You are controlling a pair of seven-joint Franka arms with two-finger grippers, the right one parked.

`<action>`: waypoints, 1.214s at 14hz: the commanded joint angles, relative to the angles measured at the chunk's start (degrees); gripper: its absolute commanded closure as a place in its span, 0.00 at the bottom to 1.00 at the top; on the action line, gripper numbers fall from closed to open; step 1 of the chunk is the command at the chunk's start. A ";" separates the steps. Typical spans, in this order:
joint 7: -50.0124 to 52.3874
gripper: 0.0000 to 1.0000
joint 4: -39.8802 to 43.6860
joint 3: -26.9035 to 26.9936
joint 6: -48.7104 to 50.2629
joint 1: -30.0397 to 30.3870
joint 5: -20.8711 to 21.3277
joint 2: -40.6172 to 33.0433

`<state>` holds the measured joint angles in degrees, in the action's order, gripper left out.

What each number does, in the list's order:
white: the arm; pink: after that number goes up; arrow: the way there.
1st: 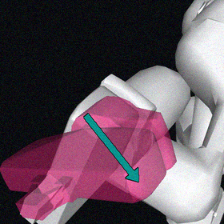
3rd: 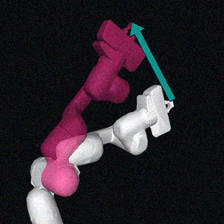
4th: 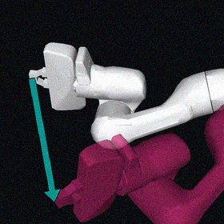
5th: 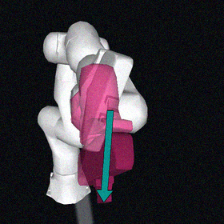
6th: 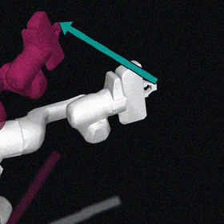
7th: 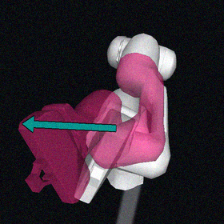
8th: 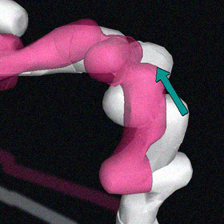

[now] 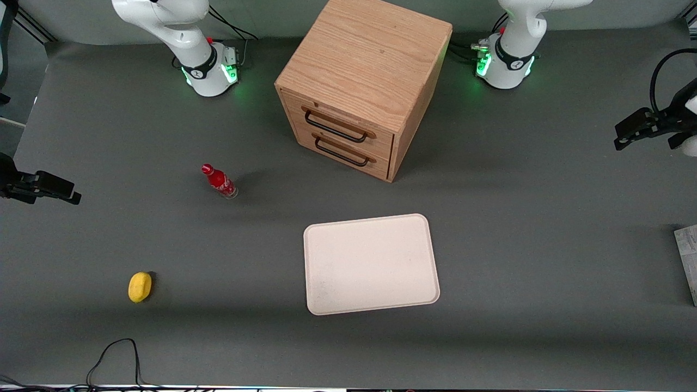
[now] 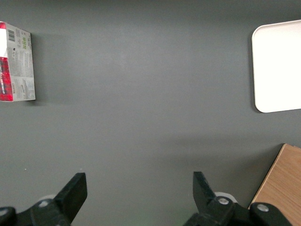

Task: Place red cookie box on tray

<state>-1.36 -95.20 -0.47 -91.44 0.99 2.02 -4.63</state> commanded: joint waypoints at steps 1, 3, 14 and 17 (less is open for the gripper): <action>-0.13 0.00 0.80 0.12 1.79 -0.81 0.62 -0.38; 0.04 0.00 0.63 0.12 1.10 -0.81 0.80 0.05; -10.64 0.00 7.62 10.90 -8.58 4.81 1.33 13.12; -22.24 0.00 18.79 18.55 -6.92 5.86 -3.31 25.42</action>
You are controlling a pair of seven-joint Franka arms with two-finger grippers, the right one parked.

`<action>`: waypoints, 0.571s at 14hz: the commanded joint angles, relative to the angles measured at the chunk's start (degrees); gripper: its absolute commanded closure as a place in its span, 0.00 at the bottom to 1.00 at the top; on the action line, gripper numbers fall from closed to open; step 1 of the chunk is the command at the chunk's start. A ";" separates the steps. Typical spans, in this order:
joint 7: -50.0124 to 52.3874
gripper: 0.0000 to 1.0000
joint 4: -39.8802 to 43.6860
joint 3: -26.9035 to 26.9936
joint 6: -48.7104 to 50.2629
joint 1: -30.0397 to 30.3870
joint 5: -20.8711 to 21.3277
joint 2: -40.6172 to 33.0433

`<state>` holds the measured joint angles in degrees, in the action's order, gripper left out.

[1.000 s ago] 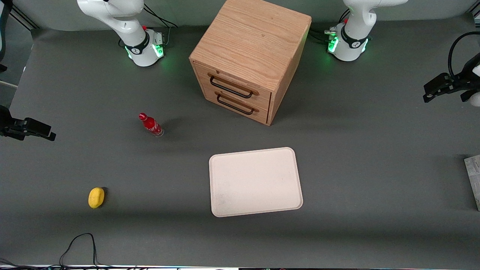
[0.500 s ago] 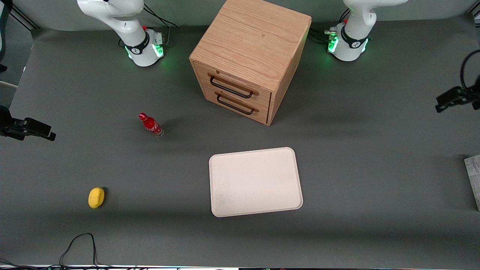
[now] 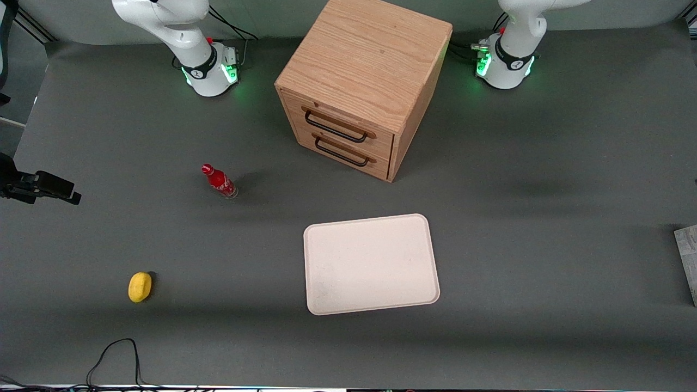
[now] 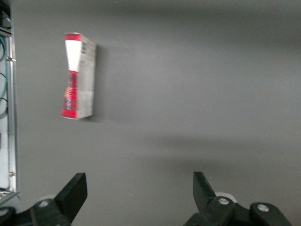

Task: Place red cookie box on tray

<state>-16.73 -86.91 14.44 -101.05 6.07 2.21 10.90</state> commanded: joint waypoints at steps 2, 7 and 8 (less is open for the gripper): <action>-11.55 0.00 19.80 8.21 7.16 3.06 -10.09 18.94; -24.82 0.00 29.51 13.24 -2.11 8.77 -18.97 33.91; -25.98 0.00 29.78 13.24 -4.22 9.48 -20.65 35.84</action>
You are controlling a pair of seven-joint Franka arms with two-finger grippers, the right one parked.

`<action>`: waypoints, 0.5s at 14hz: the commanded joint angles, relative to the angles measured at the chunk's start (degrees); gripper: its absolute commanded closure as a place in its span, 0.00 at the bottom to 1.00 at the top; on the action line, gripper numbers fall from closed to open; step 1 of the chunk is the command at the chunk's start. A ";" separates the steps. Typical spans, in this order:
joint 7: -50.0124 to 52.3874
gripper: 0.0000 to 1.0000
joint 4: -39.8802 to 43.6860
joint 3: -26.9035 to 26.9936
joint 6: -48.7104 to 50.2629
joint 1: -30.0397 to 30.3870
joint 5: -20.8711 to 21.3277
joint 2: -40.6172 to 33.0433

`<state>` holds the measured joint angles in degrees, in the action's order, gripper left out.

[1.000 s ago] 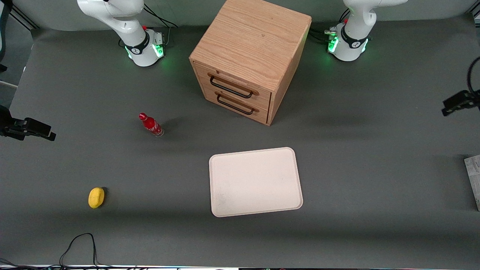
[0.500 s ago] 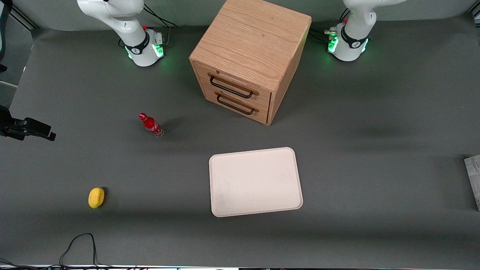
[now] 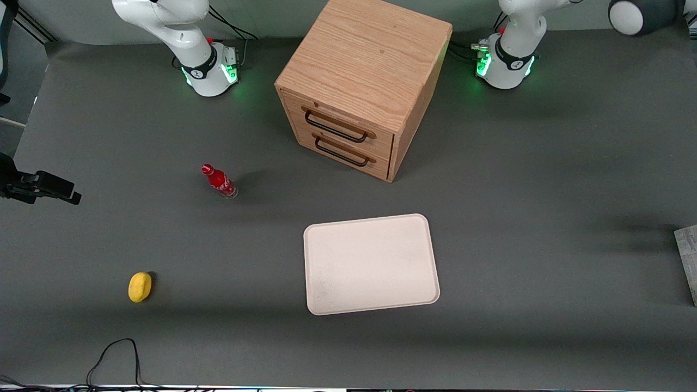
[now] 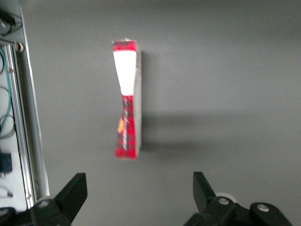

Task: Place red cookie box on tray

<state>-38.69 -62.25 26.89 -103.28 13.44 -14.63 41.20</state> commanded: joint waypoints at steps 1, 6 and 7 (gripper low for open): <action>-4.20 0.00 5.12 0.80 -4.01 2.29 -4.18 7.04; -4.20 0.00 4.51 0.80 -10.61 2.73 -8.30 13.54; -4.20 0.00 4.51 0.71 -11.32 2.91 -8.83 14.69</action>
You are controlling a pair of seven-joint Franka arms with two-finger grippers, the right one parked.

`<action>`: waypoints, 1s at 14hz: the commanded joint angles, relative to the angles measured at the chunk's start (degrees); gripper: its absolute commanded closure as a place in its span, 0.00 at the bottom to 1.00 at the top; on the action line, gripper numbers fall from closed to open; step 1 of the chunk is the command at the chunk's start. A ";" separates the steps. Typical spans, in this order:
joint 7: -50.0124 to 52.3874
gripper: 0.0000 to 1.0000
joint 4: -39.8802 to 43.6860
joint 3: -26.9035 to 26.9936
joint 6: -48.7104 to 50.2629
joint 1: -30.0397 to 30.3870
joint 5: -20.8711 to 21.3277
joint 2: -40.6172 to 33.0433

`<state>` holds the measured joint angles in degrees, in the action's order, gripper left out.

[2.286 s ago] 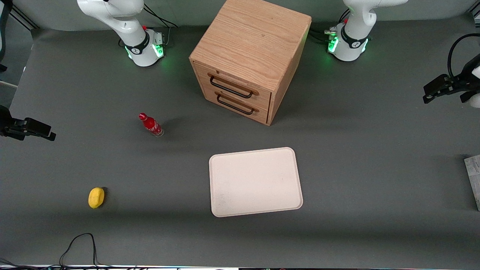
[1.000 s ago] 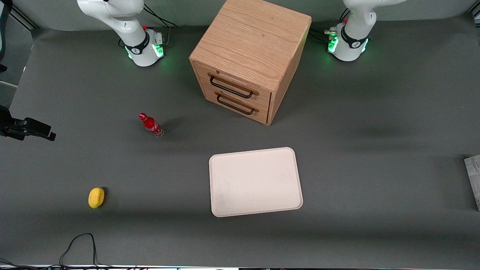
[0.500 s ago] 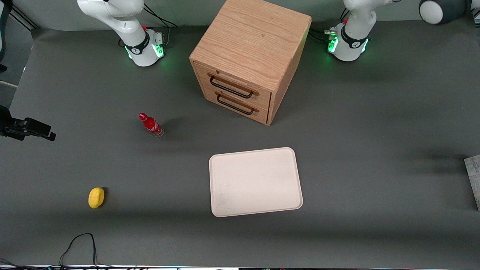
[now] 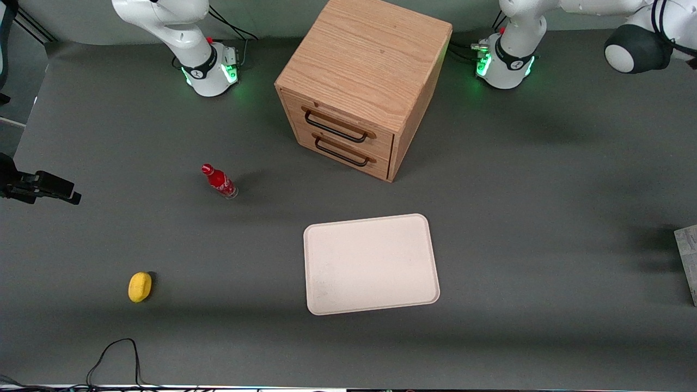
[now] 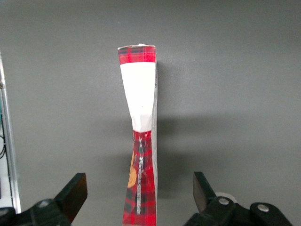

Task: Place red cookie box on tray

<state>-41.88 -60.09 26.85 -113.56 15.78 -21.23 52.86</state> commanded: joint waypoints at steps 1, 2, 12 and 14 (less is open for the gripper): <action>-1.01 0.00 2.35 0.75 -1.57 0.57 -2.67 4.00; -1.01 0.01 2.26 0.66 -2.45 0.57 -2.94 4.97; -2.41 1.00 0.51 0.48 -5.00 0.65 -2.94 7.26; -2.60 1.00 0.50 0.57 -4.65 0.04 -2.77 6.48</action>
<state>-42.94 -60.12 26.86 -118.79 16.25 -23.24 59.49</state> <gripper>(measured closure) 0.916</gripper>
